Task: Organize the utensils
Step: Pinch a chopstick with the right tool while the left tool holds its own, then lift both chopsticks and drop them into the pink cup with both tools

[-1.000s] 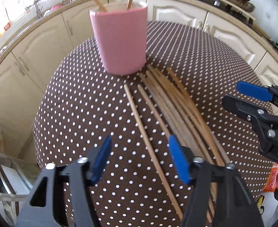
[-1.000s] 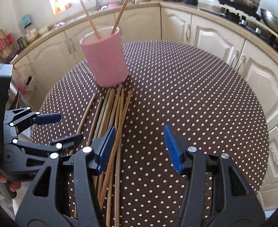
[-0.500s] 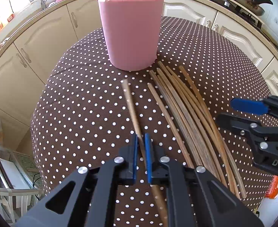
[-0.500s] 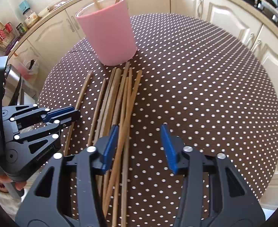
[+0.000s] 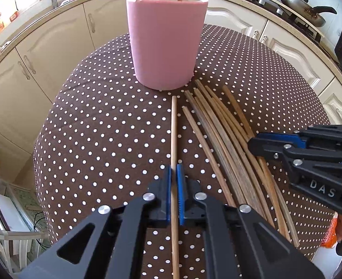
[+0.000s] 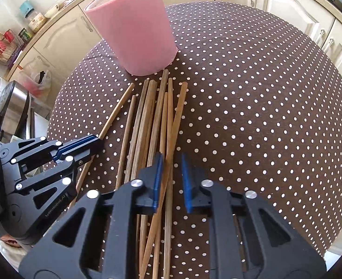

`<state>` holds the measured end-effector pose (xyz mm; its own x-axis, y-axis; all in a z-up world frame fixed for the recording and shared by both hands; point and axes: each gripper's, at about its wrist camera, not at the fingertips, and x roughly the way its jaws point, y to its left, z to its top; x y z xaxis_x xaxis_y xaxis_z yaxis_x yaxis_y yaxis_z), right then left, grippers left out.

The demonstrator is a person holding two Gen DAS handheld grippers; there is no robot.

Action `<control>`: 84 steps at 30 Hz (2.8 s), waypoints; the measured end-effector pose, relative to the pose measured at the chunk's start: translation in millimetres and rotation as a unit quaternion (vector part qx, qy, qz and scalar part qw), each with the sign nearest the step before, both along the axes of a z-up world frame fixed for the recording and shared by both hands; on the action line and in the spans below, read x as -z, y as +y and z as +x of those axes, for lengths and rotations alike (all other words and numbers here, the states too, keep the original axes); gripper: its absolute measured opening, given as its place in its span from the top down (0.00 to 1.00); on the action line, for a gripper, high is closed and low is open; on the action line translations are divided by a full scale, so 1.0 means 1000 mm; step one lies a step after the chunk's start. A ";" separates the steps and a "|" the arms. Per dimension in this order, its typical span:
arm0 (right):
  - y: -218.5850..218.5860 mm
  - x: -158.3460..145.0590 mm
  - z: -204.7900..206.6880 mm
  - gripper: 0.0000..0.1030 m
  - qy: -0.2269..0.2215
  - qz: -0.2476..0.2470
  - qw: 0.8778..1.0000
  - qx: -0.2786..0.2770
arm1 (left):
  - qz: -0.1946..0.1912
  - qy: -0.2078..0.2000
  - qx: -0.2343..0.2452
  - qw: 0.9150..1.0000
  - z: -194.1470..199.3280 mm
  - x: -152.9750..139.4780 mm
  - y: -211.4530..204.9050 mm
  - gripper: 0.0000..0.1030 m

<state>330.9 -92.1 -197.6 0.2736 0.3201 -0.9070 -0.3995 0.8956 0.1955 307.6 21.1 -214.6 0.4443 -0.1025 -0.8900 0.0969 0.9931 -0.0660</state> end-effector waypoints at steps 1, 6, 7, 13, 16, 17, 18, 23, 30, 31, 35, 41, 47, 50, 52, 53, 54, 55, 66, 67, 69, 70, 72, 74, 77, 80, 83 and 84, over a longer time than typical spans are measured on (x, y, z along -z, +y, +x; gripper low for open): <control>0.000 0.000 0.000 0.91 -0.001 0.000 1.000 0.000 | -0.003 0.000 -0.001 1.000 0.000 0.000 0.000 0.95; -0.007 -0.004 -0.007 0.92 -0.011 0.009 1.000 0.005 | -0.021 -0.004 0.001 1.000 -0.003 0.000 0.006 0.95; -0.012 -0.006 -0.008 0.93 -0.015 0.014 1.000 0.006 | -0.030 -0.009 0.002 1.000 -0.004 0.000 0.008 0.95; -0.037 -0.023 -0.016 0.93 -0.035 0.043 0.998 0.009 | -0.050 -0.052 0.004 0.997 -0.015 -0.015 0.012 0.95; -0.041 -0.021 -0.015 0.93 -0.028 0.029 0.999 0.010 | -0.049 -0.060 0.006 0.997 -0.017 -0.025 0.011 0.95; -0.042 -0.020 -0.014 0.93 -0.030 0.020 0.999 0.019 | -0.046 -0.057 0.006 0.997 -0.016 -0.027 0.010 0.95; -0.041 -0.018 -0.012 0.93 -0.031 0.007 0.999 0.027 | -0.040 -0.054 0.004 0.998 -0.016 -0.027 0.008 0.95; -0.039 -0.013 -0.007 0.86 -0.042 -0.058 0.997 0.042 | -0.026 -0.043 -0.002 0.999 -0.011 -0.026 0.004 0.95; -0.044 -0.013 -0.007 0.59 -0.062 -0.104 0.992 0.045 | -0.026 -0.035 -0.007 0.999 -0.005 -0.020 0.004 0.95; -0.045 -0.011 -0.005 0.69 -0.055 -0.107 0.992 0.044 | -0.026 -0.034 -0.008 0.999 -0.004 -0.019 0.005 0.95; -0.044 -0.001 0.001 0.77 -0.025 -0.103 0.994 0.032 | -0.028 -0.033 -0.005 0.999 -0.003 -0.018 0.003 0.95; -0.049 0.000 0.007 0.94 -0.020 -0.076 0.997 0.026 | -0.030 -0.034 -0.005 0.999 -0.005 -0.019 0.002 0.95; -0.067 -0.010 -0.002 0.94 -0.042 -0.037 0.998 0.035 | -0.053 -0.055 0.007 0.997 -0.012 -0.031 0.000 0.95; -0.078 -0.028 -0.014 0.94 -0.078 -0.009 0.996 0.040 | -0.064 -0.080 0.023 0.994 -0.018 -0.042 -0.004 0.95; -0.084 -0.047 -0.022 0.94 -0.109 0.022 0.993 0.043 | -0.070 -0.107 0.032 0.991 -0.025 -0.053 -0.007 0.95; -0.087 -0.059 -0.028 0.94 -0.130 0.037 0.990 0.045 | -0.070 -0.122 0.032 0.990 -0.027 -0.058 -0.007 0.95; -0.090 -0.069 -0.033 0.94 -0.145 0.052 0.987 0.046 | -0.069 -0.141 0.033 0.987 -0.030 -0.064 -0.009 0.95; -0.090 -0.079 -0.038 0.94 -0.162 0.065 0.983 0.048 | -0.071 -0.161 0.036 0.984 -0.034 -0.072 -0.011 0.95; -0.078 -0.134 -0.041 0.94 -0.283 0.171 0.943 0.036 | -0.102 -0.318 -0.001 0.943 -0.037 -0.138 -0.006 0.95; -0.076 -0.138 -0.039 0.94 -0.297 0.176 0.938 0.036 | -0.104 -0.330 -0.006 0.938 -0.035 -0.144 -0.005 0.95; -0.067 -0.144 -0.032 0.94 -0.325 0.185 0.927 0.040 | -0.113 -0.354 -0.016 0.928 -0.029 -0.156 0.000 0.95; -0.061 -0.147 -0.029 0.94 -0.337 0.192 0.921 0.042 | -0.117 -0.364 -0.021 0.924 -0.024 -0.160 0.003 0.95; -0.053 -0.156 -0.023 0.94 -0.362 0.211 0.907 0.048 | -0.122 -0.387 -0.034 0.913 -0.013 -0.172 0.008 0.95; -0.048 -0.161 -0.014 0.94 -0.382 0.225 0.895 0.051 | -0.127 -0.410 -0.044 0.902 -0.002 -0.181 0.014 0.95; -0.039 -0.169 0.005 0.94 -0.408 0.246 0.877 0.058 | -0.122 -0.435 -0.056 0.890 0.013 -0.188 0.019 0.95; -0.031 -0.171 0.024 0.94 -0.424 0.260 0.865 0.066 | -0.120 -0.453 -0.075 0.880 0.032 -0.188 0.027 0.95; -0.023 -0.171 0.040 0.94 -0.432 0.270 0.857 0.073 | -0.125 -0.461 -0.085 0.874 0.049 -0.184 0.036 0.95; -0.020 -0.170 0.042 0.94 -0.435 0.271 0.856 0.073 | -0.127 -0.466 -0.087 0.871 0.051 -0.182 0.037 0.95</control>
